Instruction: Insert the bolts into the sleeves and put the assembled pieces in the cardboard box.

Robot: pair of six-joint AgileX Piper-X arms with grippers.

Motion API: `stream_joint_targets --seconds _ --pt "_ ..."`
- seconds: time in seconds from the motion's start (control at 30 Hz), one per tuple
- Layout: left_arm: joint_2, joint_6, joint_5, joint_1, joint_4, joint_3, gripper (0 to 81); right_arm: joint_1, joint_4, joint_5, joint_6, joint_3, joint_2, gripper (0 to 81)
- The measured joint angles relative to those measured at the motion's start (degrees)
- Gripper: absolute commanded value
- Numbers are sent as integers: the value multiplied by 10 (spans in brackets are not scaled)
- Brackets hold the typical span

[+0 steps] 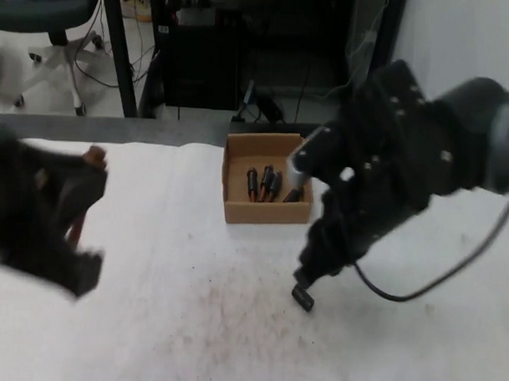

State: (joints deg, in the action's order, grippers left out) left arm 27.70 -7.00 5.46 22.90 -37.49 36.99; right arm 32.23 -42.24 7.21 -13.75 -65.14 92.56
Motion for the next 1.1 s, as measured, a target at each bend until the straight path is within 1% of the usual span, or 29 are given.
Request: stream_joint_targets --seconds 0.07,0.13,0.2,0.37,0.5,0.63,0.8,1.1 --pt "-27 5 2 0 1 -15 3 4 -11 0 0 -16 15 336" --pt "-44 6 2 0 1 -24 3 13 -58 0 -20 -66 70 336" --pt "-48 6 2 0 1 -27 3 16 -72 -6 -33 -74 82 336" --pt "-50 6 2 0 1 -29 3 19 -117 -54 -99 -87 111 336" --pt "-50 6 2 0 1 -29 3 19 -124 -82 -123 -89 113 336" --pt "-50 6 2 0 1 -29 3 19 -124 -86 -126 -88 118 336" --pt "-50 6 2 0 1 -29 3 19 -98 -88 -128 -88 153 336" --pt "-50 6 2 0 1 -29 3 19 -57 -88 -128 -88 162 336"
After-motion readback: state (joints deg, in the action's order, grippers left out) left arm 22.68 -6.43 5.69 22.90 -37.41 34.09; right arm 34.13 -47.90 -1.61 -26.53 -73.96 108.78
